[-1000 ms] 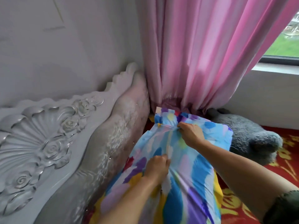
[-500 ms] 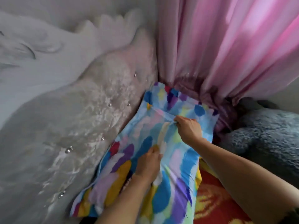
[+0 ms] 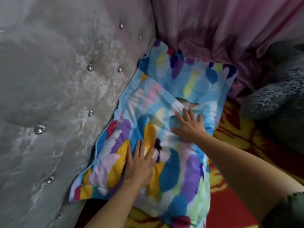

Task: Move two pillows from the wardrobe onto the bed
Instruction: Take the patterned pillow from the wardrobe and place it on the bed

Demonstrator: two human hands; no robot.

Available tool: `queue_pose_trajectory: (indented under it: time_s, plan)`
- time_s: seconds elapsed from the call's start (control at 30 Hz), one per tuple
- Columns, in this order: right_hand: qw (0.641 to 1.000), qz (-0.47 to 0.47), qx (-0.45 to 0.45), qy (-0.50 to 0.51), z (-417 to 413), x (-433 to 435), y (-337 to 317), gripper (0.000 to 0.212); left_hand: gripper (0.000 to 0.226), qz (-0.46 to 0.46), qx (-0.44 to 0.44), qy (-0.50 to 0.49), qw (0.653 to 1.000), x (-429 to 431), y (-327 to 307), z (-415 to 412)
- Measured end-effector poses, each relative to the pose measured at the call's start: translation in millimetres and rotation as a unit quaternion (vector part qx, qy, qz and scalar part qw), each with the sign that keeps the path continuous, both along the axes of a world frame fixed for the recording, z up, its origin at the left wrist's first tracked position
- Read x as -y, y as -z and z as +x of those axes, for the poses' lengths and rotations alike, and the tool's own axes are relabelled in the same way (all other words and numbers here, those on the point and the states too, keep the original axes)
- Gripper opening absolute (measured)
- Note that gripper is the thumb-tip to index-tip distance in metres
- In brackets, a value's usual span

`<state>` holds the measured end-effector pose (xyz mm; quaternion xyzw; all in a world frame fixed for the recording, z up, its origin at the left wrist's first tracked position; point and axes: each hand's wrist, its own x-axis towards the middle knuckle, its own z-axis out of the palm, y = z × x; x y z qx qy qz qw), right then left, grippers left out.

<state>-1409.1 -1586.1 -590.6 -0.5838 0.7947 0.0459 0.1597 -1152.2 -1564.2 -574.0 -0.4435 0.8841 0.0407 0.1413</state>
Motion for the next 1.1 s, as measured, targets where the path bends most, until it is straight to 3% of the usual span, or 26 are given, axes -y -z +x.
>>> queue_pose_trajectory:
  time_s: [0.17,0.37,0.7,0.9,1.1]
  plan:
    - [0.999,0.043,0.019,0.022,8.6,-35.0,-42.4,0.07,0.051,0.127,0.032,0.011,0.991,-24.2,-36.6,7.8]
    - [0.987,0.067,0.076,0.125,45.8,-119.4,-120.8,0.063,0.035,0.262,0.056,0.033,0.963,-45.8,-132.8,30.8]
    - [0.973,-0.005,0.085,0.214,114.5,-224.9,-245.1,0.055,0.031,0.224,0.034,0.09,0.97,-58.5,-259.6,67.3]
    - [0.982,-0.086,0.057,0.158,113.2,-250.8,-315.2,0.051,0.029,0.245,0.048,0.061,0.966,-99.4,-293.2,64.3]
    - [0.992,-0.09,0.026,0.08,80.8,-286.2,-350.7,0.038,0.029,0.212,-0.044,-0.022,0.976,-150.9,-334.0,46.5]
